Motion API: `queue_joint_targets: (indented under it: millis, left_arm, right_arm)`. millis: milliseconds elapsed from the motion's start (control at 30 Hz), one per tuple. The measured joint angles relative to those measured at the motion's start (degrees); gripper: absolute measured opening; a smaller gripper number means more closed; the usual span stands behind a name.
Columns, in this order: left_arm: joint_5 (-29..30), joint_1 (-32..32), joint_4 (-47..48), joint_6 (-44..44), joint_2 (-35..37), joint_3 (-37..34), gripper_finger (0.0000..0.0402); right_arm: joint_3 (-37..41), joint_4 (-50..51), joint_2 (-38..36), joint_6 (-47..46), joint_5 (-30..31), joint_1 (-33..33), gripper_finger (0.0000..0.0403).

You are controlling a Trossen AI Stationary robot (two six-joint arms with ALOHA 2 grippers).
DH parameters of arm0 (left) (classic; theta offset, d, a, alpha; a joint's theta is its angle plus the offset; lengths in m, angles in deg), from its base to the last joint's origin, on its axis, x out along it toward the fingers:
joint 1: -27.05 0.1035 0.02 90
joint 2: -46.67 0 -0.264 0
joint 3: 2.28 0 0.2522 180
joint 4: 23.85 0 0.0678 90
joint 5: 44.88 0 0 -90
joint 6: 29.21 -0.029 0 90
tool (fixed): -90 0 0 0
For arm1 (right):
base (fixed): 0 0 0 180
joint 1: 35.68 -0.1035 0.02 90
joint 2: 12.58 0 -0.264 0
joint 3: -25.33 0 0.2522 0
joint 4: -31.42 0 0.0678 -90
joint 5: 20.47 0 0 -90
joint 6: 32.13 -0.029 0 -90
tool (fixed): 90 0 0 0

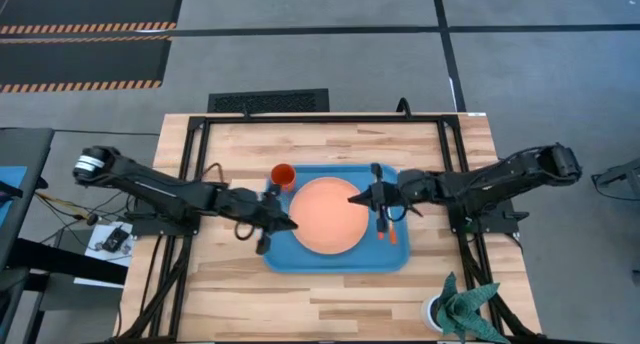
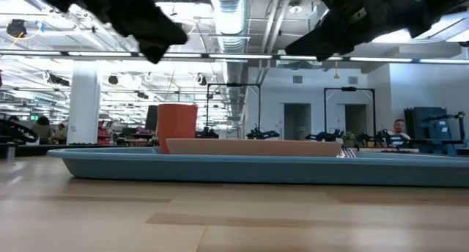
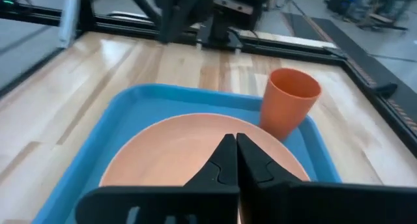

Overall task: Pick and place plate/cup/fork/spoon on tray
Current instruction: Return to Home Position

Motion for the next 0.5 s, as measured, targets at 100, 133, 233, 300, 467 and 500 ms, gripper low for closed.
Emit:
queue_joint_targets:
  millis: [100, 133, 233, 300, 467, 500]
  left_arm:
    - [2.5, 0.0, -0.6, -0.4, 6.0, -4.8, 0.0]
    - [3.1, 0.0, -1.0, -0.4, 7.8, -6.5, 0.0]
    - [3.4, 0.4, -3.2, -0.5, 13.3, -11.5, 0.0]
    - [3.4, 1.2, -3.9, -0.4, 16.7, -14.6, 0.0]
    - [3.3, 4.6, -4.2, -1.9, 23.7, -19.9, 0.0]
    - [3.2, 5.6, -4.2, -2.2, 24.9, -20.7, 0.0]
  right_arm:
    - [0.0, -0.7, -0.4, 0.5, -6.2, 4.6, 0.0003]
    - [0.0, -0.7, -0.4, 0.5, -7.7, 6.0, 0.0003]
    - [0.0, -1.9, -0.3, 1.1, -10.6, 9.4, 0.0002]
    - [0.2, -2.1, -0.3, 1.8, -10.7, 10.7, 0.0002]
    - [3.6, -6.8, -0.4, 2.7, -10.9, 12.1, 0.0002]
    - [4.9, -8.1, -1.0, 2.3, -11.1, 12.5, 0.0002]
